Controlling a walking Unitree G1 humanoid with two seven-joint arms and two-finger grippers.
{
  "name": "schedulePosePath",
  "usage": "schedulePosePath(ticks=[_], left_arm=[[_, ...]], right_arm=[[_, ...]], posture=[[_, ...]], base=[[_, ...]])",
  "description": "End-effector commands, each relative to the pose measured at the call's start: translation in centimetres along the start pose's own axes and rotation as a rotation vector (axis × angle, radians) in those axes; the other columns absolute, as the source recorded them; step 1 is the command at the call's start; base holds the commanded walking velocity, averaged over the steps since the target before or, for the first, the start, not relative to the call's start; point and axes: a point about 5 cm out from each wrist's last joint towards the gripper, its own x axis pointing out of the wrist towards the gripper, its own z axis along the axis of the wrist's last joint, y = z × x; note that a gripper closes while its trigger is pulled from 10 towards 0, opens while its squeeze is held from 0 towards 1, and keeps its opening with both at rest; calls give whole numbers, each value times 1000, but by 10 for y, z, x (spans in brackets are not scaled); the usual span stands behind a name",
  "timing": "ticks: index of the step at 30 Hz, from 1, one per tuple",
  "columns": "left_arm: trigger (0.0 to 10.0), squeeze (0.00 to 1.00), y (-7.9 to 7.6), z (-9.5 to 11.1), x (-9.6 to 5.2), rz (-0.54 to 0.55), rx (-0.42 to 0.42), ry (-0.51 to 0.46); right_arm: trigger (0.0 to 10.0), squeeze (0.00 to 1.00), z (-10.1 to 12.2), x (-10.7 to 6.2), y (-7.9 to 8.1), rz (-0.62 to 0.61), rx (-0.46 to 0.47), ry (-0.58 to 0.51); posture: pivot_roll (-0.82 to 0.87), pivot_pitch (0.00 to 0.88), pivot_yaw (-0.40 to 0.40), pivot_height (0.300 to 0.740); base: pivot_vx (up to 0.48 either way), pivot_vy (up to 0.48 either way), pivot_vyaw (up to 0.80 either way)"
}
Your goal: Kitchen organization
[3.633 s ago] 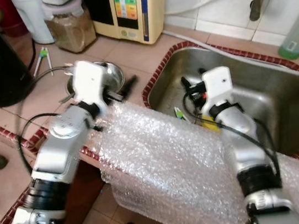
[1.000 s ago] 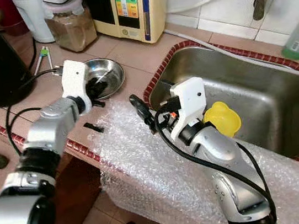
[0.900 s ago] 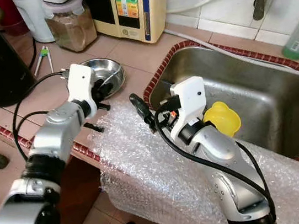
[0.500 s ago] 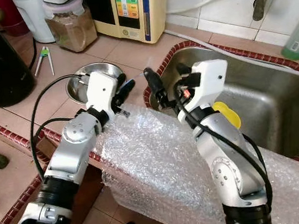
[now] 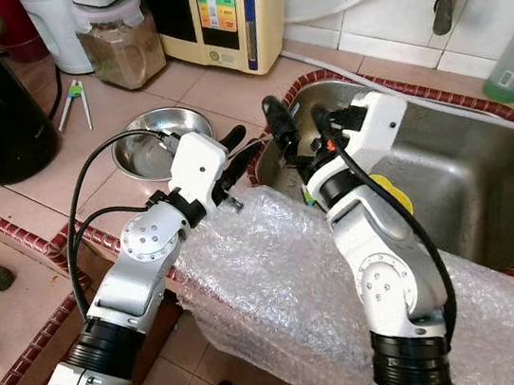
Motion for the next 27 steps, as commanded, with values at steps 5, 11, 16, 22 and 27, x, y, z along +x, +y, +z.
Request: schedulePosePath(ticks=[5,11,16,22,27], left_arm=[[0,0,-6,5,0,-23,40,-28],[0,0,-4,2,-1,-5,65,-10],[314,0,2,-4,-2,56,134,27],[2745,0,7,-4,-2,101,164,31],[2863,0,6,-4,-2,100,173,24]], right_arm=[[0,0,-10,10,10,15,5,68],[0,0,-12,11,4,-35,-1,92],[0,0,-12,11,0,-68,-16,126],[0,0,-14,13,0,-98,-15,180],[0,0,-15,14,-2,-120,1,196]], posture=[[16,164,-16,740],[11,165,-15,740],[8,166,-17,740],[10,162,-20,740],[10,160,-20,740]], base=[[0,0,0],[0,0,0],[0,0,0],[0,0,0],[0,0,0]])
